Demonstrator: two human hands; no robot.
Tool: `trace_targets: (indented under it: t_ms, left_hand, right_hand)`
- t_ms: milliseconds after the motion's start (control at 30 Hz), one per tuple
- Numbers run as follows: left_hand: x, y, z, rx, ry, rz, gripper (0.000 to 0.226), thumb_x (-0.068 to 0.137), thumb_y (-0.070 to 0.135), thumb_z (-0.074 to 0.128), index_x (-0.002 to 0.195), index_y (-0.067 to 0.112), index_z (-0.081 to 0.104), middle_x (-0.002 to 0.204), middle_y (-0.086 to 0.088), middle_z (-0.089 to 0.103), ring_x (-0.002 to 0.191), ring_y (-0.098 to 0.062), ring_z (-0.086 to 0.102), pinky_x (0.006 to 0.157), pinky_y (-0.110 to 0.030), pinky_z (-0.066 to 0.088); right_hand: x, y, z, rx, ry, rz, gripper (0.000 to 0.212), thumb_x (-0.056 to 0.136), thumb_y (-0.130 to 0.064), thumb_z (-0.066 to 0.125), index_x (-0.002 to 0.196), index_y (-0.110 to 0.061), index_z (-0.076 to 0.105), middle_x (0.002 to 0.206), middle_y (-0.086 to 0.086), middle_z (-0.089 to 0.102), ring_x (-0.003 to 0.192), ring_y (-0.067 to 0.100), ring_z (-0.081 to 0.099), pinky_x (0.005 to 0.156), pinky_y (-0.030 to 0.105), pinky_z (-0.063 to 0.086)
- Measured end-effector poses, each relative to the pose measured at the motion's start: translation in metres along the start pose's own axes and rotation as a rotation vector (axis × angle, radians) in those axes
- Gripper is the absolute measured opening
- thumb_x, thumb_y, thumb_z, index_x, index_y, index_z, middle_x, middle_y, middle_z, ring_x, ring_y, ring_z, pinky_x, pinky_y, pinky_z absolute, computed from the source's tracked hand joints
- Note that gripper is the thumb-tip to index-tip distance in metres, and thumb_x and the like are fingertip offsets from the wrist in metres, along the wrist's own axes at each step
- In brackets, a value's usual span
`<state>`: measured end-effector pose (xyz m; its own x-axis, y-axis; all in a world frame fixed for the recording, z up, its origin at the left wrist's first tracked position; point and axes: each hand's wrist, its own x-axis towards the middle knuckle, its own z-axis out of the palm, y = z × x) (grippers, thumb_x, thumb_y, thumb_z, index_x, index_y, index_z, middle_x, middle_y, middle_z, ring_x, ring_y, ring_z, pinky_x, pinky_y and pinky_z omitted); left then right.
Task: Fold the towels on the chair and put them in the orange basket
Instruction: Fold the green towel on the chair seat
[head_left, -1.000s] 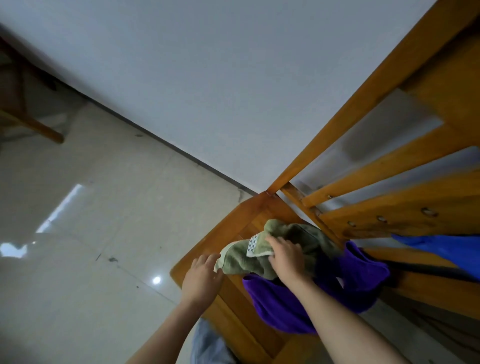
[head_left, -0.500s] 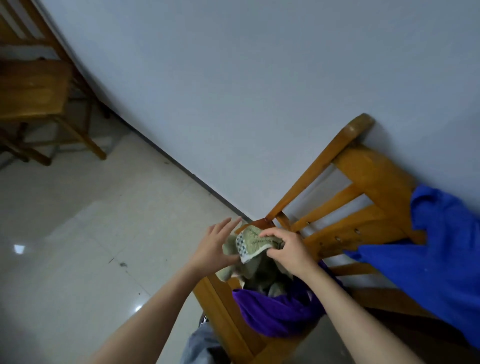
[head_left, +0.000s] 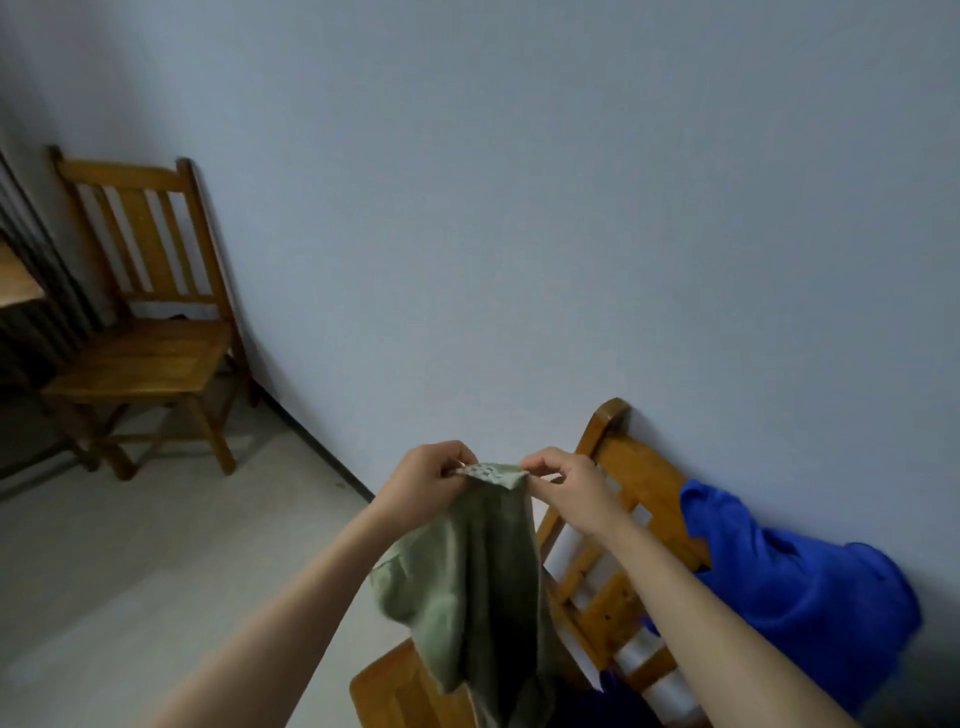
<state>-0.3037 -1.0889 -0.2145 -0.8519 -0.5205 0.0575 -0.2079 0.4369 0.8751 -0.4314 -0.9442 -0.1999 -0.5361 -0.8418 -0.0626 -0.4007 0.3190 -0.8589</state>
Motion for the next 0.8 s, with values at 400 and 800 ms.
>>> trace_targets:
  t_ms: [400,800]
  left_hand:
    - [-0.018,0.05,-0.03,0.2,0.171,0.059,0.023,0.084,0.019,0.062,0.064,0.025,0.054,0.058,0.006,0.05,0.056,-0.007,0.045,0.052,-0.018,0.034]
    - [-0.056,0.01,-0.092,0.208,0.167,-0.16,0.006,0.083,0.012,0.064,0.089,0.012,0.065,0.084,-0.002,0.064,0.083,-0.018,0.061,0.077,-0.032,0.052]
  right_hand:
    - [-0.007,-0.084,-0.006,-0.285,0.241,-0.397,0.016,0.091,-0.01,0.056,0.102,-0.002,0.066,0.101,0.009,0.067,0.085,0.01,0.054,0.074,0.009,0.044]
    - [0.032,-0.17,-0.063,-0.132,0.595,-0.499,0.016,0.093,-0.006,0.05,0.101,0.001,0.062,0.093,0.005,0.06,0.086,0.014,0.051,0.068,0.013,0.04]
